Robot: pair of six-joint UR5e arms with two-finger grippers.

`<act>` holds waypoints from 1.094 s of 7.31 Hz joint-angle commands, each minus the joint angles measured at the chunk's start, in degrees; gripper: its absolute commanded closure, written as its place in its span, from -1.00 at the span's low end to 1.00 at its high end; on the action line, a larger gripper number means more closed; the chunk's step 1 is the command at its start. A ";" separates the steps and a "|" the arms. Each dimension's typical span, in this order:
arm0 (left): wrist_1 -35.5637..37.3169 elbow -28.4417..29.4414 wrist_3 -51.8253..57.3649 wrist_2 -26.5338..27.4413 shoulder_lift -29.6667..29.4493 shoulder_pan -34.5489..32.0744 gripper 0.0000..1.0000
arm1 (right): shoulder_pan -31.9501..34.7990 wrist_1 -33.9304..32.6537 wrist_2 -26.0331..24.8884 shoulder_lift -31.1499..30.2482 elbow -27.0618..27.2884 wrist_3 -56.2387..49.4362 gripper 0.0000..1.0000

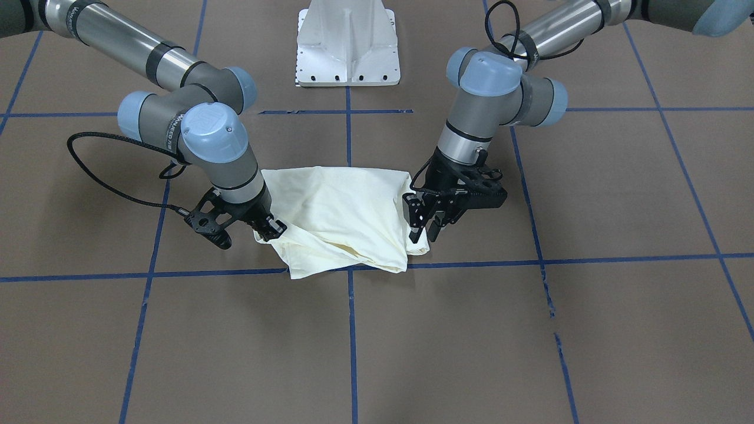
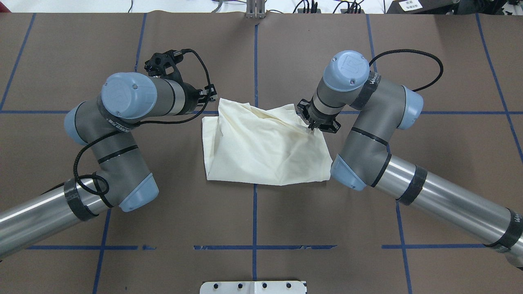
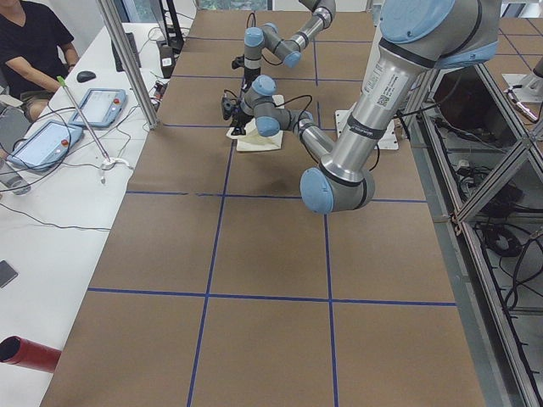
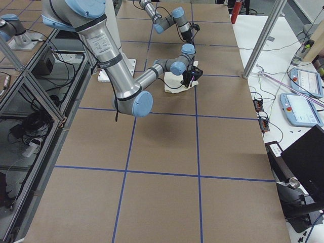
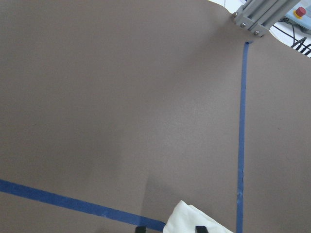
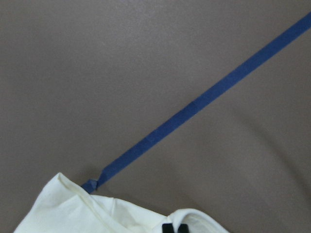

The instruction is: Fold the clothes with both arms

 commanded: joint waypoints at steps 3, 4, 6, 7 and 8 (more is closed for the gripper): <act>-8.06 -1.91 0.70 -2.67 6.03 5.70 1.00 | 0.31 -0.01 0.01 0.90 -0.12 -0.09 1.00; -9.39 0.63 0.87 -2.67 5.25 8.07 1.00 | 0.31 -0.01 0.01 0.90 -0.12 -0.09 1.00; -16.75 4.58 4.19 -2.76 5.33 8.36 1.00 | 0.40 -0.01 0.01 1.16 -0.12 -0.18 1.00; -20.35 4.95 4.47 -3.37 5.07 8.36 1.00 | 0.49 -0.01 0.01 1.25 -0.12 -0.18 1.00; -23.69 4.70 4.65 -6.85 5.42 8.19 1.00 | 0.66 -0.01 0.01 1.25 -0.12 -0.18 1.00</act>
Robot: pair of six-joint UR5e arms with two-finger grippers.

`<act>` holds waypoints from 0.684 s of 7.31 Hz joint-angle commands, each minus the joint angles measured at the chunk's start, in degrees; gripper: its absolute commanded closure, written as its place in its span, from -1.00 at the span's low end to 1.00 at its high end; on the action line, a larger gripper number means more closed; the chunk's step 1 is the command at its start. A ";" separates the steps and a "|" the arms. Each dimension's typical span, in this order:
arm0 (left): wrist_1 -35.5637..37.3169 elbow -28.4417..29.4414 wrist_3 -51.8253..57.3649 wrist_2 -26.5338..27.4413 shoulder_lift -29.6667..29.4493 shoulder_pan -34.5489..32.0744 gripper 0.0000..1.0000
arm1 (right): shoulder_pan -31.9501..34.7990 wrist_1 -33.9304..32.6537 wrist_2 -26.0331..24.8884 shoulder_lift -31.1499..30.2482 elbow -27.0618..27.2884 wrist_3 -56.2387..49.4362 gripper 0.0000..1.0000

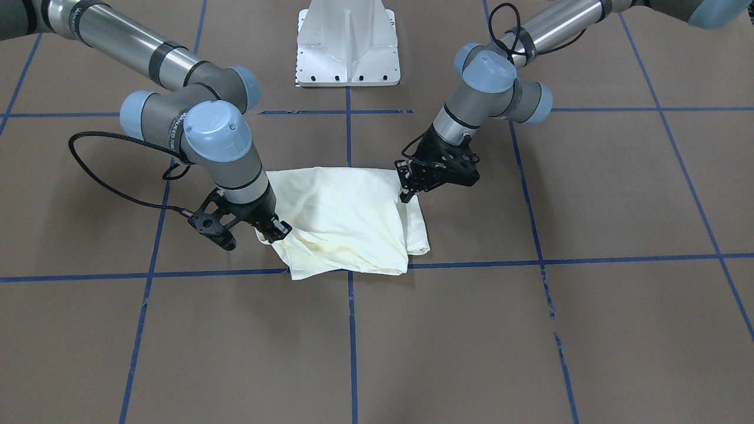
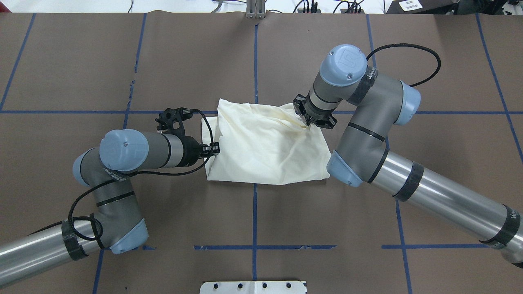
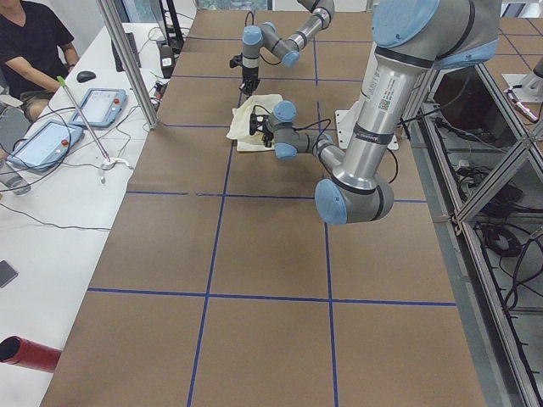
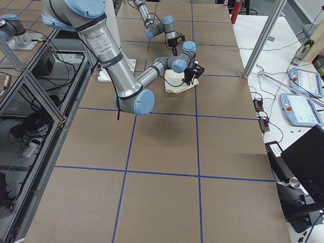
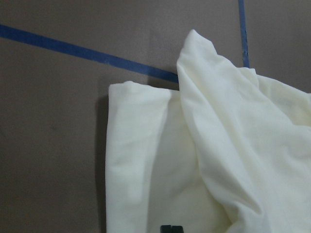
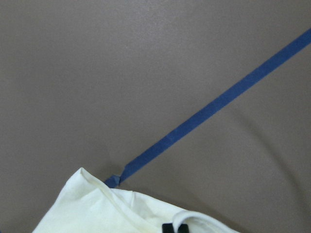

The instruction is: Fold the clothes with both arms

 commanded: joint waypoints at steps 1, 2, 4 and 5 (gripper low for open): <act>-8.19 0.39 0.81 -6.23 0.49 -0.05 1.00 | 0.09 0.00 0.00 0.14 0.00 0.08 1.00; -11.54 0.57 1.16 -11.40 0.58 0.13 1.00 | 0.09 0.00 0.00 0.14 0.00 0.17 1.00; -13.23 0.57 5.29 -14.09 0.76 0.21 1.00 | 0.09 0.00 -0.09 0.14 0.00 0.26 1.00; -13.50 0.74 5.21 -14.09 0.67 1.00 1.00 | 0.09 0.00 -0.17 0.14 0.00 0.35 1.00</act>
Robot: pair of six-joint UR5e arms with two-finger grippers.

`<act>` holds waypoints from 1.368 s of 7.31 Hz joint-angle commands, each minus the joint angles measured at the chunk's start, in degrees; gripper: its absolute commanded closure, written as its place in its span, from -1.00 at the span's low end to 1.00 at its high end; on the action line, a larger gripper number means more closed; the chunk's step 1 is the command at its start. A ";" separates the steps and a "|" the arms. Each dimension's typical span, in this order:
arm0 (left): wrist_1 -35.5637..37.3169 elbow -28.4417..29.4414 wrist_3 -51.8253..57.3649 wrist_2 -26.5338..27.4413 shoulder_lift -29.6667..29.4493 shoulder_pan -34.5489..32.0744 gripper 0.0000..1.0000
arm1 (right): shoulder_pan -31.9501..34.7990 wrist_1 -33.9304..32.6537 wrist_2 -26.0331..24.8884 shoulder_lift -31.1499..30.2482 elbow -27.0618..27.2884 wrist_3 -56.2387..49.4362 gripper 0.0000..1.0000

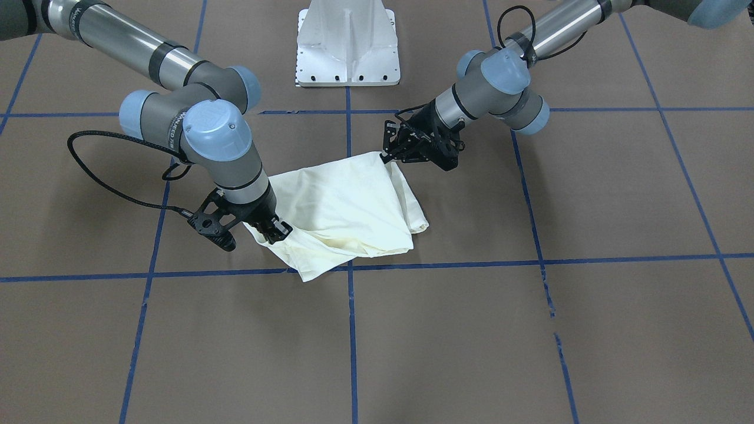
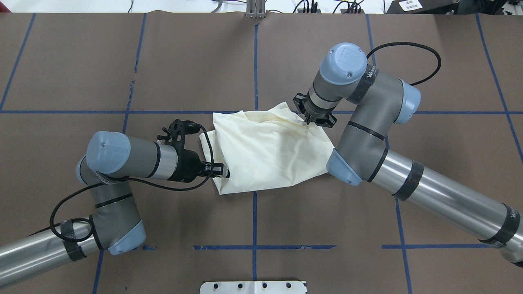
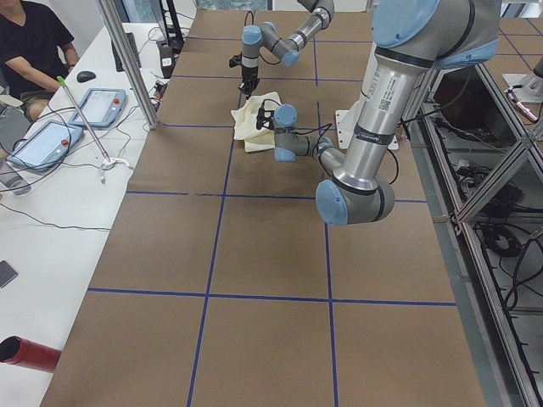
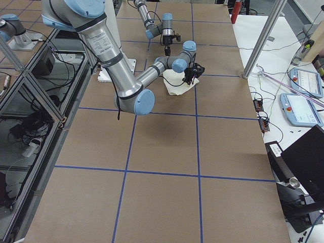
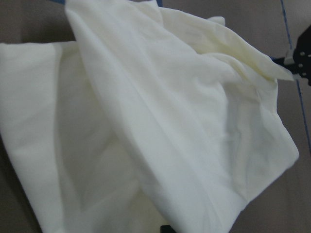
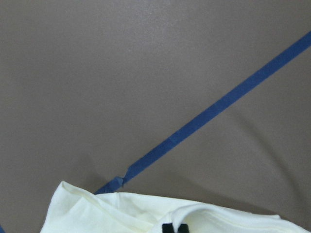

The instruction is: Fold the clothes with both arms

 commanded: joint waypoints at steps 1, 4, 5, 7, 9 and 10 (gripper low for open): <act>-0.87 0.03 0.40 -0.62 -0.09 2.44 1.00 | 0.00 0.00 0.01 0.00 0.00 0.10 1.00; -5.79 0.29 0.05 -0.53 -0.09 8.67 1.00 | -0.18 0.00 0.01 0.18 -0.09 0.36 1.00; -5.88 -0.06 -0.04 -0.53 -0.18 9.48 1.00 | -0.18 0.00 0.01 0.27 0.00 0.27 0.95; -5.97 -2.16 -2.74 -0.71 -0.01 9.49 1.00 | -0.18 0.09 0.01 0.53 0.26 -0.16 -0.80; -5.45 -4.18 -3.21 -1.85 0.52 8.80 1.00 | 1.48 0.00 0.18 0.27 0.53 -1.82 -1.00; -5.27 -6.98 -3.38 -1.59 2.35 8.44 1.00 | 4.28 -0.09 2.80 0.27 0.96 -3.84 -1.00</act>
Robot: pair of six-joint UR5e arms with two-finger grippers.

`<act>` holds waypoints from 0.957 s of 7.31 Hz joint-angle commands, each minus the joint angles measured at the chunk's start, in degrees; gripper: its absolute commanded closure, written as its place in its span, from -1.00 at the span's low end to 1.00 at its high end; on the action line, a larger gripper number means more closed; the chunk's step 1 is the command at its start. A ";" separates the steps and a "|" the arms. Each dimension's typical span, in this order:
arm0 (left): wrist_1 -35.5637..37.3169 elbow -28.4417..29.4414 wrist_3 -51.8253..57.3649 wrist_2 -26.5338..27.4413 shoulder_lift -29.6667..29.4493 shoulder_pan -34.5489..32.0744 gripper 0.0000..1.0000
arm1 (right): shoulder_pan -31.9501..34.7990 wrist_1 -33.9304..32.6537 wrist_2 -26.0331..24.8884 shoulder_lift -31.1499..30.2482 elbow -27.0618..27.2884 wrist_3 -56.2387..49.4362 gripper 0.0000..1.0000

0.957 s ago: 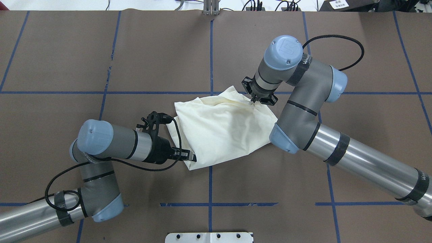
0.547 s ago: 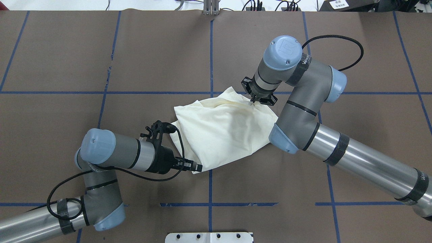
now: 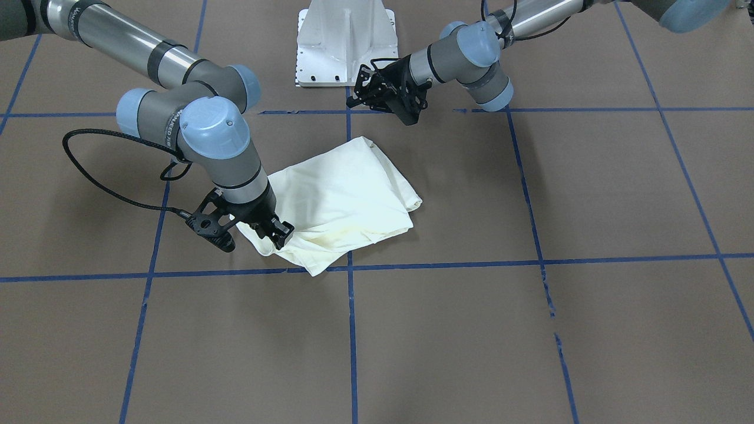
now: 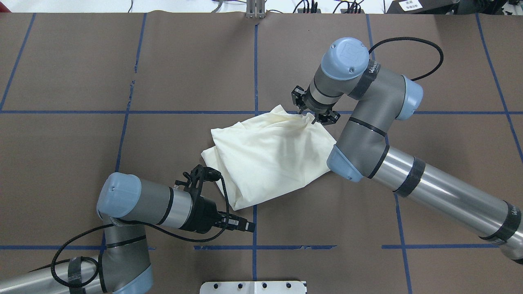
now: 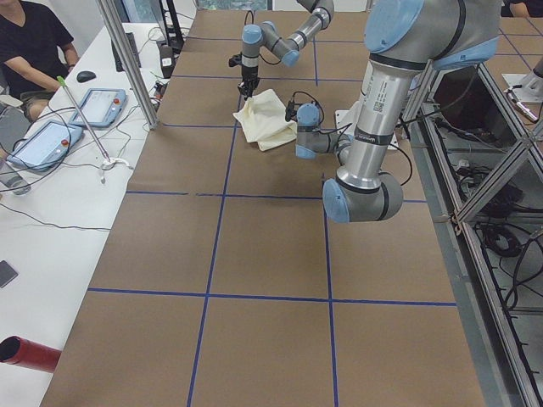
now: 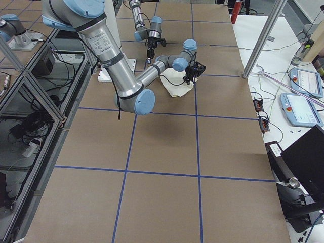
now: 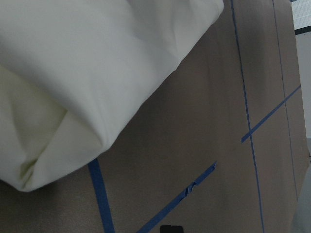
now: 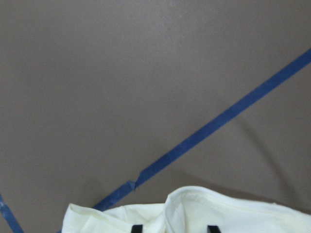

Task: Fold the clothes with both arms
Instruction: 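Release the shirt and raise the right gripper away while the left gripper holds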

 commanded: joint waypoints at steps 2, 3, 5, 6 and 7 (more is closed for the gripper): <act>0.38 -2.32 -0.72 0.65 1.53 -2.73 1.00 | 8.25 -0.23 9.09 -1.10 1.70 -6.25 -1.00; 1.16 -0.92 -0.64 0.83 1.36 -3.61 1.00 | 8.71 -0.23 9.21 -2.76 2.58 -8.11 -1.00; 1.35 0.58 -0.11 4.60 0.65 -4.49 1.00 | 9.33 -0.23 9.21 -4.79 4.51 -9.79 -1.00; 1.26 0.67 -0.02 4.78 0.65 -5.19 1.00 | 9.50 -0.23 9.12 -5.67 5.04 -9.80 -1.00; 1.26 1.63 0.67 4.96 0.22 -5.81 1.00 | 9.51 -0.23 9.03 -6.28 5.57 -9.80 -1.00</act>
